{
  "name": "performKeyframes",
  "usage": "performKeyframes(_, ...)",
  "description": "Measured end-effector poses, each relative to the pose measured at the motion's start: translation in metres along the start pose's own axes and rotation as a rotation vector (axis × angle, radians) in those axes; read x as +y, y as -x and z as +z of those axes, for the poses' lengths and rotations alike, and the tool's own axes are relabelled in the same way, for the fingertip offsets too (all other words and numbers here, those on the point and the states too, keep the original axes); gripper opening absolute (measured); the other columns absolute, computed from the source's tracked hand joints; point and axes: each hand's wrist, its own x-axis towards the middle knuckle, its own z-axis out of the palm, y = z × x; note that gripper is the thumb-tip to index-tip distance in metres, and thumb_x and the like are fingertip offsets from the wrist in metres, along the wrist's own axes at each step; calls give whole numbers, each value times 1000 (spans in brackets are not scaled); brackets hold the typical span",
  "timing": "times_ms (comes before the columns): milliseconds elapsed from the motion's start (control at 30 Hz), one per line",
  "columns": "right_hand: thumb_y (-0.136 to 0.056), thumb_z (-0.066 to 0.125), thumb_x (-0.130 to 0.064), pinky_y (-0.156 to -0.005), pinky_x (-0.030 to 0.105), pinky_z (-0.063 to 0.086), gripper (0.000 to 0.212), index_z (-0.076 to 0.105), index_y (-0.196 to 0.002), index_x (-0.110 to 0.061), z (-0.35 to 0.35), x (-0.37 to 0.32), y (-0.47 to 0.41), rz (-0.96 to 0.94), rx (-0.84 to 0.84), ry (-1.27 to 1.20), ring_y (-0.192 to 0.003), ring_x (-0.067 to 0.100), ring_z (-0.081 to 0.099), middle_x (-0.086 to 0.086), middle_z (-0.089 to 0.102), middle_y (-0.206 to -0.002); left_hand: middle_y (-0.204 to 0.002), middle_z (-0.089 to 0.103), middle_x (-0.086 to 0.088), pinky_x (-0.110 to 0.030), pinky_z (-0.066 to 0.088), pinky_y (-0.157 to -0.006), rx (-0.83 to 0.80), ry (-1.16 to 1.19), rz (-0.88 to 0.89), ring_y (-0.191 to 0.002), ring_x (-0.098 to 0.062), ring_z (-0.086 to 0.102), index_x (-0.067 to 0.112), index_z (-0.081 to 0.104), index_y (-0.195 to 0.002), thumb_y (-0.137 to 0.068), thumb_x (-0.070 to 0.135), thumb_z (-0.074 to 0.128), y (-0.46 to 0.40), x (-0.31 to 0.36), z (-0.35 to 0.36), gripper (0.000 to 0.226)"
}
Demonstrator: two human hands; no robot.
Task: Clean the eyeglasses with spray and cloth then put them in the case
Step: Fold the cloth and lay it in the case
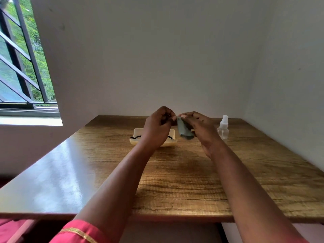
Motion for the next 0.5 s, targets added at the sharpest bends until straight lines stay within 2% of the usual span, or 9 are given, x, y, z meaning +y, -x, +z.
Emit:
performKeyframes(33,-95,61,-24,-58,18,49,16,72,-101,-14,0,0,0,-12,-16,7,-89,12,63,4,71,-100,-85,73,0,-37,55,-76,-3,-10,-5,-82,-14,69,17,64,-95,-93,12,60,0,0,0,7)
performKeyframes(100,-93,64,-21,-58,12,47,9,72,-94,-17,0,1,1,-30,-29,22,-83,8,63,0,71,-93,-81,71,2,-24,50,-66,1,-46,-4,-73,-4,64,20,63,-95,-94,16,59,1,0,0,5)
performKeyframes(167,-91,66,-22,-63,16,45,7,72,-87,-19,0,1,1,-33,-25,30,-81,7,61,-2,70,-89,-81,68,5,-9,42,-55,19,-75,-4,-66,5,56,21,62,-96,-95,19,58,1,0,0,5)
performKeyframes(233,-90,67,-21,-67,21,42,8,71,-83,-20,0,1,1,-32,-19,18,-83,8,60,-3,70,-87,-87,66,5,-5,39,-51,25,-72,-24,-71,1,56,20,62,-98,-95,20,57,1,0,-1,6)
performKeyframes(300,-90,68,-20,-67,20,43,8,71,-82,-20,-1,0,1,-42,-5,-18,-83,5,62,-5,70,-86,-92,66,3,-7,42,-52,15,-58,-40,-78,-6,58,19,61,-100,-96,21,56,0,-1,-1,6)
performKeyframes(400,-89,68,-18,-57,9,45,4,71,-88,-15,-2,0,2,-74,19,-55,-71,-6,63,-3,71,-88,-96,65,-2,-17,49,-55,1,-12,-64,-83,-15,63,19,60,-101,-97,21,56,-2,-2,-2,7)
performKeyframes(500,-89,69,-20,-56,11,46,5,69,-84,-19,-2,0,0,-76,30,-97,-73,0,63,-2,71,-88,-97,64,-3,-32,56,-68,-5,19,-119,-89,-19,63,17,60,-100,-98,20,54,-4,-3,-1,7)
